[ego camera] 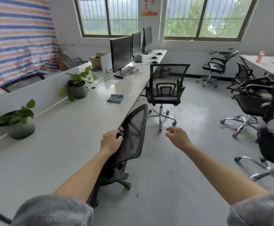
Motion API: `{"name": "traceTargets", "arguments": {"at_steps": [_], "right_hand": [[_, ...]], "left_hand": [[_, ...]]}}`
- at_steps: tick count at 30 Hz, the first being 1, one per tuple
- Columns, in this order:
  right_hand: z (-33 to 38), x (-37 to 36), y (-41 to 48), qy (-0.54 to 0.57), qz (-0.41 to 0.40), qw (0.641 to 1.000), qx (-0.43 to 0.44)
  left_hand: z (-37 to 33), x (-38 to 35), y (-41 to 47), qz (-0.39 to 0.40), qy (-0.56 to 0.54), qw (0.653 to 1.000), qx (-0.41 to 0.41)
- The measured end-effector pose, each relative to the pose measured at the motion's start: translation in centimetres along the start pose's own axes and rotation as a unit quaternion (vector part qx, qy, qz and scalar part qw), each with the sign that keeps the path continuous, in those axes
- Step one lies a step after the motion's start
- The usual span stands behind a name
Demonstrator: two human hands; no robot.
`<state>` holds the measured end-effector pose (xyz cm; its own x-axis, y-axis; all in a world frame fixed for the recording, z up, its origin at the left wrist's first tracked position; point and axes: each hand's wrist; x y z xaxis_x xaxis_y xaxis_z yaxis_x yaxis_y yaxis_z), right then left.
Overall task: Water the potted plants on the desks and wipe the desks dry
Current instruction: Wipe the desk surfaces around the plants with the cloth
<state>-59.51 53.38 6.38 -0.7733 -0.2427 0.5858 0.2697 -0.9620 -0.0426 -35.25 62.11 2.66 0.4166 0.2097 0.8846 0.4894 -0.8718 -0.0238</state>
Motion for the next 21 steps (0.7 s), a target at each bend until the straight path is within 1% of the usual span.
{"name": "traceTargets", "arguments": {"at_steps": [4,8,12,15,17,21], "right_hand": [[-0.9,2.1,8.9,0.016,0.028,0.999,0.006],[-1.8,3.1,16.0,0.029,0.06,0.998,-0.005],[-2.6,2.3,21.8,0.023,0.098,0.995,0.002],[-3.1,0.8,27.3,0.015,0.128,0.992,0.005],[-3.0,-0.5,30.9,0.001,0.149,0.989,0.011],[-1.8,-2.9,39.9,-0.038,0.186,0.982,0.022]], "left_hand": [[-3.9,-2.7,7.2,0.001,-0.022,0.999,0.045],[-6.7,-4.7,12.3,0.019,-0.008,0.997,0.08],[-6.4,-6.2,17.4,0.024,-0.017,0.993,0.115],[-5.8,-7.9,22.7,0.011,-0.032,0.989,0.145],[-5.6,-8.6,26.5,0.0,-0.027,0.986,0.165],[-5.0,-9.9,35.6,-0.023,-0.057,0.977,0.205]]}}
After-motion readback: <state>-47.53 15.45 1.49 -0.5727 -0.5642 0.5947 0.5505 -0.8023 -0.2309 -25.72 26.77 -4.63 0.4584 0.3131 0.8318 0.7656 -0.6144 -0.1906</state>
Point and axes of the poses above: each hand's wrist, its own y-axis towards the middle knuckle, its own x-axis out of the back of the hand, z = x × y, and after that the axes turned 8 degrees about y, right-handed
